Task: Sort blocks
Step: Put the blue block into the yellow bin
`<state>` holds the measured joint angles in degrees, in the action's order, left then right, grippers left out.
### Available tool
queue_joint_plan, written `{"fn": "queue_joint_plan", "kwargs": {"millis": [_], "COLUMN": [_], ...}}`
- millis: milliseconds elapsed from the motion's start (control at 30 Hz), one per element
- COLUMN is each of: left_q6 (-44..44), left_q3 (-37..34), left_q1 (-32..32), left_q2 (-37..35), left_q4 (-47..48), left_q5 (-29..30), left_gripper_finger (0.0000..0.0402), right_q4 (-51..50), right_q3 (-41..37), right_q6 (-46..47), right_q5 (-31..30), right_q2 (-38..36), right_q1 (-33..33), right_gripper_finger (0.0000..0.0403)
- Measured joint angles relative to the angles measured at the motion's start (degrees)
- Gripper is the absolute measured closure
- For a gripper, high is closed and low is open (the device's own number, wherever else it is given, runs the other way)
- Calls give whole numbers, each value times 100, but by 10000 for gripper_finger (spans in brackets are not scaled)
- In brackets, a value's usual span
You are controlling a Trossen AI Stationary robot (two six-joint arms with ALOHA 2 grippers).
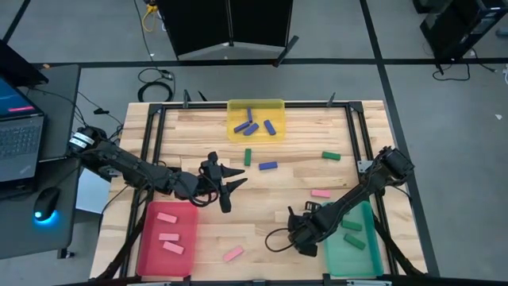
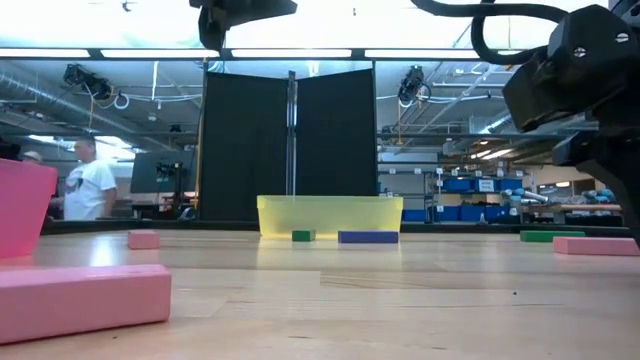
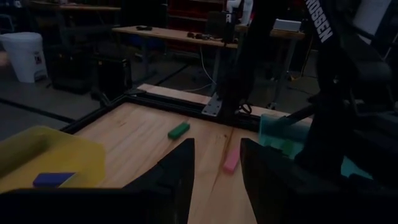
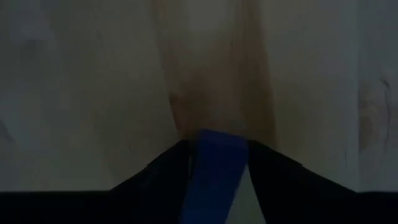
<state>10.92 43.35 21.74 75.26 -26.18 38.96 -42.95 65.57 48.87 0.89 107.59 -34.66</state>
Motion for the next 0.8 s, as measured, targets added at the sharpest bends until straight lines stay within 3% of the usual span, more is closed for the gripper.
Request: {"fn": "queue_joint_plan", "kwargs": {"millis": [267,467,800], "left_q6": [-15,-19,546], "left_q3": [2,2,2], "left_q1": [0,0,-42], "left_q2": [0,0,-315], "left_q4": [-17,-20,282], "left_q5": [3,10,45], "left_gripper_finger": [266,266,266], "right_q4": [96,-18,66], "right_q3": [-115,22,1015], "right_q6": [-83,-618,-2336], "right_q5": [-41,-100,-1366], "right_q2": [-24,-7,-15], "right_q1": [19,163,908], "right_gripper_finger": [275,281,281]}}
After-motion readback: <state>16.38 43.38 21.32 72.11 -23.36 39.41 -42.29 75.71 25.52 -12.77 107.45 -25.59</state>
